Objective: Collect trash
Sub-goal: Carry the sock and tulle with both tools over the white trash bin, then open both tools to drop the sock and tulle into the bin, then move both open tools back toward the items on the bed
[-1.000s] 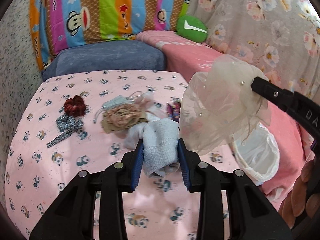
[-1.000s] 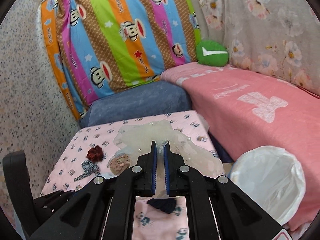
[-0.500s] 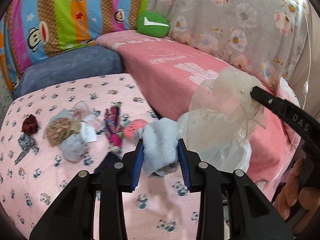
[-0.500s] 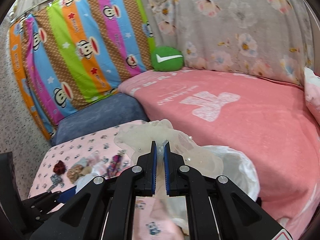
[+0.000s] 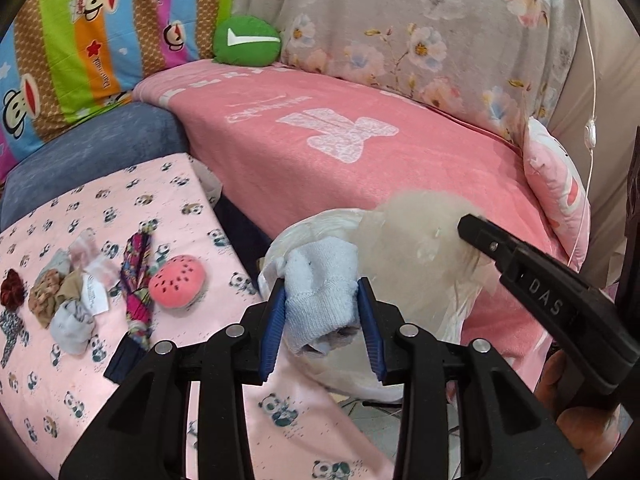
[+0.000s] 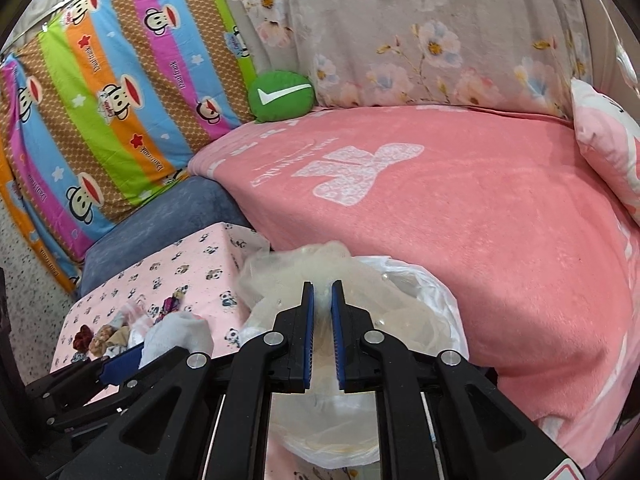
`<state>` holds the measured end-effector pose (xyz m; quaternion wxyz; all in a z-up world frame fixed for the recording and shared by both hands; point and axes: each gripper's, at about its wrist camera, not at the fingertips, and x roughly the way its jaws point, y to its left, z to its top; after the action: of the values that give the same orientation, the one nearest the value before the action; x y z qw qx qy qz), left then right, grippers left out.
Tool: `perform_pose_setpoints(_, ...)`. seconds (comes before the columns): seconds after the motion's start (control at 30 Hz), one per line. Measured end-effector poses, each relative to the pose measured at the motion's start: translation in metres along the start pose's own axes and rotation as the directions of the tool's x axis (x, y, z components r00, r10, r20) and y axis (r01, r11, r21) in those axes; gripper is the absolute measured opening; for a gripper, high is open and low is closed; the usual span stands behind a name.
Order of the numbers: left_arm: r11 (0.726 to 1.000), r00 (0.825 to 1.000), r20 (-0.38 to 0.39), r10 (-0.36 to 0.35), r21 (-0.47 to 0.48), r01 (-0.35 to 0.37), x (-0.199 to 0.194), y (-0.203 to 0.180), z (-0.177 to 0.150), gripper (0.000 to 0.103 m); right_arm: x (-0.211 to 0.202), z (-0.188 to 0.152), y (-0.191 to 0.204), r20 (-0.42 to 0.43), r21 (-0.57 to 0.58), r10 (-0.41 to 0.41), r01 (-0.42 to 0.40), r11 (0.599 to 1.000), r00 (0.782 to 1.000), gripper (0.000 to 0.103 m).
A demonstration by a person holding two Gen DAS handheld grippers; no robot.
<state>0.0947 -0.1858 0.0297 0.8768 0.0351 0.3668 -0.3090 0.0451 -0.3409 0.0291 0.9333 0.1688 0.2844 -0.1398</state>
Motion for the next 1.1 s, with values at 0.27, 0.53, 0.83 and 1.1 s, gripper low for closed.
perform_pose_setpoints(0.27, 1.000, 0.999, 0.054, 0.002, 0.024, -0.003, 0.003, -0.015, 0.011, 0.070, -0.008, 0.002, -0.012, 0.027, 0.017, -0.023, 0.022, 1.000, 0.999, 0.030)
perform_pose_setpoints(0.53, 1.000, 0.998, 0.054, 0.029, -0.009, -0.028, -0.004, -0.001, 0.009, 0.074, -0.015, -0.002, -0.008, 0.032, 0.013, -0.019, 0.019, 1.000, 0.999, 0.043)
perform_pose_setpoints(0.83, 0.993, 0.995, 0.040, 0.089, -0.080, -0.086, -0.015, 0.039, -0.008, 0.075, -0.010, -0.018, 0.023, 0.000, -0.033, 0.012, -0.012, 0.999, 1.000, 0.050)
perform_pose_setpoints(1.1, 0.977, 0.987, 0.033, 0.159, -0.152, -0.153, -0.029, 0.083, -0.023, 0.081, -0.003, -0.037, 0.064, -0.043, -0.086, 0.059, -0.062, 0.994, 0.997, 0.055)
